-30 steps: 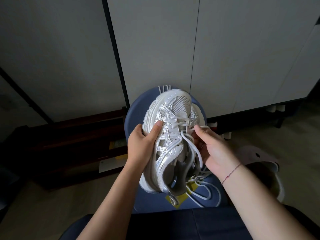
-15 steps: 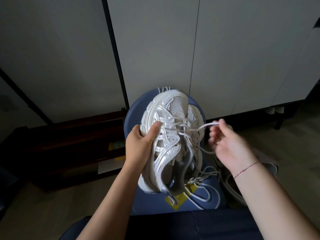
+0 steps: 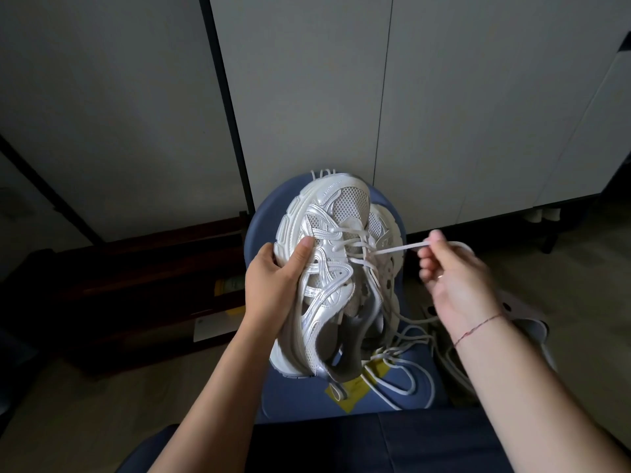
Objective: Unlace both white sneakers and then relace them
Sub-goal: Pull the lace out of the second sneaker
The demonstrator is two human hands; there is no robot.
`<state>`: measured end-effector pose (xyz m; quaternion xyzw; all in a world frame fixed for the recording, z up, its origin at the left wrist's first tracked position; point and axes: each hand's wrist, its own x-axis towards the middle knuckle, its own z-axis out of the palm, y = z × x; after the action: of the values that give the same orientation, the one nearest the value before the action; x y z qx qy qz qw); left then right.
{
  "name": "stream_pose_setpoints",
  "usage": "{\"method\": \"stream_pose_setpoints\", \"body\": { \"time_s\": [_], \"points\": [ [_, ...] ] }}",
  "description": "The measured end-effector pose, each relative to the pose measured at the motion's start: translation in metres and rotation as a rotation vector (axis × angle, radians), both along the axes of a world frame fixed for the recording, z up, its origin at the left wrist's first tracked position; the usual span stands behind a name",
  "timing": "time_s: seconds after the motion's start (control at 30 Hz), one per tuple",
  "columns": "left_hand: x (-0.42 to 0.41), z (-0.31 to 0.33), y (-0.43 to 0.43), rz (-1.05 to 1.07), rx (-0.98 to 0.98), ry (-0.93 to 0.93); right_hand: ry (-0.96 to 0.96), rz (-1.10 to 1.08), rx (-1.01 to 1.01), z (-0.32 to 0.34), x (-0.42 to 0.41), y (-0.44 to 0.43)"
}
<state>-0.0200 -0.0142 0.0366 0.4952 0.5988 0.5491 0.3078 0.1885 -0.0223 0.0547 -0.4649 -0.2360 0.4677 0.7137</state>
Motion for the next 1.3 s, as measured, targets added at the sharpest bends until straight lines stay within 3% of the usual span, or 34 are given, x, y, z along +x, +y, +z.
{"method": "stream_pose_setpoints", "body": {
  "time_s": [0.13, 0.37, 0.57, 0.67, 0.83, 1.07, 1.2, 1.3],
  "points": [
    [-0.001, 0.001, 0.001, 0.010, 0.011, -0.008, 0.076, -0.007, -0.073, -0.001, 0.014, 0.003],
    [0.003, 0.000, -0.001, -0.007, 0.001, 0.028, 0.019, 0.285, -0.030, -0.005, -0.020, -0.008],
    [-0.004, 0.001, 0.000, 0.025, 0.010, 0.020, 0.002, 0.109, 0.005, -0.002, -0.008, -0.004],
    [-0.012, 0.003, 0.003, 0.062, 0.020, 0.009, -0.144, 0.108, -0.081, -0.001, 0.000, -0.005],
    [-0.011, 0.003, 0.004, 0.056, 0.031, 0.027, -0.384, 0.360, -0.174, -0.007, -0.018, -0.015],
    [0.000, 0.005, -0.003, -0.032, 0.054, 0.202, -0.700, 0.300, 0.196, 0.002, -0.021, -0.019],
    [0.004, 0.004, -0.003, -0.046, 0.051, 0.277, -0.940, 0.341, 0.215, -0.005, -0.024, -0.019],
    [0.007, 0.004, -0.005, -0.044, 0.061, 0.318, -0.994, 0.330, 0.218, -0.007, -0.024, -0.019]
  ]
}}
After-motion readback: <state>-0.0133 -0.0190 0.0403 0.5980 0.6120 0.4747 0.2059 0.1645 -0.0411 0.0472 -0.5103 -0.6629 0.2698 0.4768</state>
